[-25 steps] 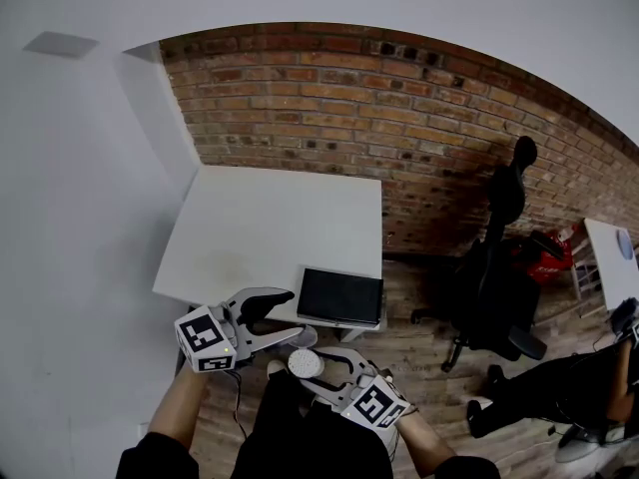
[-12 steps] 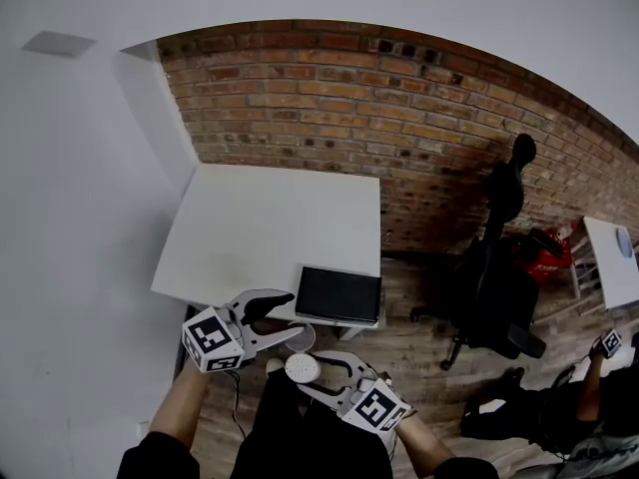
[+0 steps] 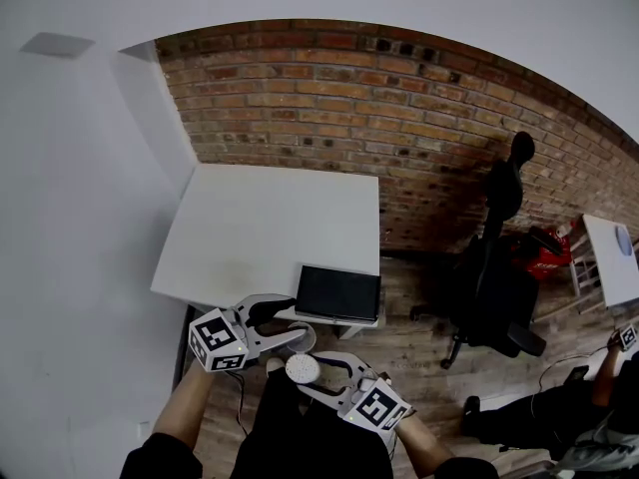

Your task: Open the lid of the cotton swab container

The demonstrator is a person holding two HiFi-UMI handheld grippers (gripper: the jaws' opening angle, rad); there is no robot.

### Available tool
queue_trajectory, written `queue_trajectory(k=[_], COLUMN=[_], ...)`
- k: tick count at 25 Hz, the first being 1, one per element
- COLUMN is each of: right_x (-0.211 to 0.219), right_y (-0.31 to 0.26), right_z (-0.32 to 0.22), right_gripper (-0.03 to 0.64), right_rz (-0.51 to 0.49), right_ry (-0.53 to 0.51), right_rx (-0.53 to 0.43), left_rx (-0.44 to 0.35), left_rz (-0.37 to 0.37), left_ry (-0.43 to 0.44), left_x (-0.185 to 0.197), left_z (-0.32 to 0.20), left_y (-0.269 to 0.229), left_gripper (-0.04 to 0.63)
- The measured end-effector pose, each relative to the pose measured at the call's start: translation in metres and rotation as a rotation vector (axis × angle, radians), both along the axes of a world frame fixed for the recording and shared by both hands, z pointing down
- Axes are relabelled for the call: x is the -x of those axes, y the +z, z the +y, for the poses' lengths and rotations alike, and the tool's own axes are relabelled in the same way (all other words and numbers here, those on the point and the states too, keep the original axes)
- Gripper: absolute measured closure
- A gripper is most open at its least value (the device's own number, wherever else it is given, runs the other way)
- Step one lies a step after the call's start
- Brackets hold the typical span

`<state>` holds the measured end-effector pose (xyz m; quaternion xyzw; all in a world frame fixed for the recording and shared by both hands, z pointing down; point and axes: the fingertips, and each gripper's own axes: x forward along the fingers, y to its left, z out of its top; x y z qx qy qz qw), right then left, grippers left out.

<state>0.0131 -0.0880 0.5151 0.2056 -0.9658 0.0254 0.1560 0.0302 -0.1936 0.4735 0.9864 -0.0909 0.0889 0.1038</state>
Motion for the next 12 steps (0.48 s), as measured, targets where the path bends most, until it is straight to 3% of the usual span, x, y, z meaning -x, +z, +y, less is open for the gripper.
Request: queue_trajectory(k=[5, 9, 12], right_x=[-0.010, -0.035, -0.049], right_y=[0.013, 0.023, 0.017], right_z=[-0.009, -0.034, -0.048], right_gripper=[0.377, 0.377, 0.377], right_rz=[-0.043, -0.116, -0.110], right_ry=[0.053, 0.173, 0.238], right_rx=[0.046, 0.090, 0.076], left_rx=[-0.030, -0.079, -0.087], left_rz=[0.033, 0.066, 0.088], left_ry=[-0.058, -0.148, -0.216], left_x=[0.007, 0.017, 0.024], left_z=[-0.003, -0.011, -0.016], left_y=[-0.009, -0.019, -0.024], left_gripper=[0.345, 0.351, 0.373])
